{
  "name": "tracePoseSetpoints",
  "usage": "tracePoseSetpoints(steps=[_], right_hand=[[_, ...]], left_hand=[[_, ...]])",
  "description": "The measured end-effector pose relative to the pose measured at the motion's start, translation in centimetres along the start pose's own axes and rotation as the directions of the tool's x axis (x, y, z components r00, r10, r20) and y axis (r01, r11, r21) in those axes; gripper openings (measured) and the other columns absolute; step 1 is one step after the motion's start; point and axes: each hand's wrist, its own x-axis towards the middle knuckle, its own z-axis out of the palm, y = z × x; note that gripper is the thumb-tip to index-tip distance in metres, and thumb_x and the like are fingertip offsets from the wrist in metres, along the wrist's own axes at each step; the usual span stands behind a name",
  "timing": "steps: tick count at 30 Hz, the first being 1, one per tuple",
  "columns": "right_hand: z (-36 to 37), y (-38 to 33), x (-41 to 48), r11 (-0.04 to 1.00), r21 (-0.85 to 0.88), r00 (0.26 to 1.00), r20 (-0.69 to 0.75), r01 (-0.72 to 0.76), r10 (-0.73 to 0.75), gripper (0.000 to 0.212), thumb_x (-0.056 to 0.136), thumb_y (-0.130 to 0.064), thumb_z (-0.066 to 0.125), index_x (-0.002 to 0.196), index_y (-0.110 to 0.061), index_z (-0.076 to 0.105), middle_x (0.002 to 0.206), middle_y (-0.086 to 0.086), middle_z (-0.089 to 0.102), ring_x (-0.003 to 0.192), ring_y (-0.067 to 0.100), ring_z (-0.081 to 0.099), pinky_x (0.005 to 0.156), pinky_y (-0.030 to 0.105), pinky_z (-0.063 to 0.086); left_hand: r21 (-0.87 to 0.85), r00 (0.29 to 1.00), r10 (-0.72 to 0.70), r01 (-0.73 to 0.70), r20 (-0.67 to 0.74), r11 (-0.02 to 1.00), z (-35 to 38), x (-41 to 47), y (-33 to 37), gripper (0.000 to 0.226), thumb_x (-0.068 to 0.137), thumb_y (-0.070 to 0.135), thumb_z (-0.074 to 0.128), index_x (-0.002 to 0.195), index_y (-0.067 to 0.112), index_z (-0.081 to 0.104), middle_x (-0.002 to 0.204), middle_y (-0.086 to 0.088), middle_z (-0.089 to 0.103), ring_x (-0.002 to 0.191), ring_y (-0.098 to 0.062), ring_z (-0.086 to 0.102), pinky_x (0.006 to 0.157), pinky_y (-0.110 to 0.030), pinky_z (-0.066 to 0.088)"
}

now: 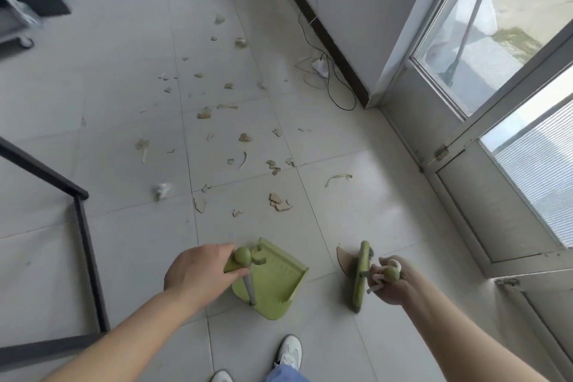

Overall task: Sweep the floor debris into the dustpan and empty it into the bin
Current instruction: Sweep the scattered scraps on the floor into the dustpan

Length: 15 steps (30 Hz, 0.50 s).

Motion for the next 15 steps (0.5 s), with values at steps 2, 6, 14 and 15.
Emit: tracePoseSetpoints(steps=[2,6,14,15], right_hand=[[1.8,0.5,0.9,1.0,-0.029,1.0,0.007,0.006,-0.006,0.025,0.092,-0.01,0.04,0.072,-0.025,0.047,0.037,0.004,0.043,0.019,0.013,0.04,0.028,0.013,0.033],[5.5,1.2,2.8,0.994,-0.102,1.0,-0.003,0.03,-0.031,0.028,0.084,-0.016,0.038,0.059,-0.024,0.029,0.053,0.001,0.028,0.023,0.013,0.03,0.028,0.015,0.024],[13.4,2.3,4.0,0.997,-0.074,0.995,0.1,-0.009,0.017,0.034,0.089,-0.016,0.037,0.057,-0.021,0.025,0.063,0.001,0.023,0.025,0.015,0.029,0.027,0.015,0.023],[14.6,2.4,3.8,0.997,-0.079,0.994,0.106,-0.01,0.018,0.033,0.088,-0.012,0.034,0.058,-0.021,0.027,0.063,0.002,0.023,0.024,0.016,0.029,0.026,0.015,0.023]], left_hand=[[-0.001,1.0,-0.017,0.017,-0.006,1.0,-0.1,0.1,-0.4,0.042,0.083,0.069,0.049,0.097,0.031,0.058,0.087,0.008,0.066,0.085,-0.017,0.062,0.07,-0.032,0.051],[-0.007,0.999,-0.047,0.047,-0.003,0.999,-0.8,0.2,-1.8,0.041,0.084,0.069,0.049,0.099,0.031,0.058,0.086,0.007,0.064,0.087,-0.017,0.063,0.068,-0.031,0.048],[-0.009,0.997,-0.075,0.076,0.013,0.997,-2.0,1.4,-6.0,0.043,0.083,0.069,0.049,0.093,0.027,0.053,0.082,0.006,0.064,0.084,-0.019,0.063,0.067,-0.032,0.049],[-0.012,0.997,-0.077,0.077,0.01,0.997,-2.1,1.5,-6.6,0.044,0.083,0.07,0.048,0.095,0.028,0.054,0.085,0.005,0.065,0.085,-0.019,0.063,0.067,-0.032,0.048]])
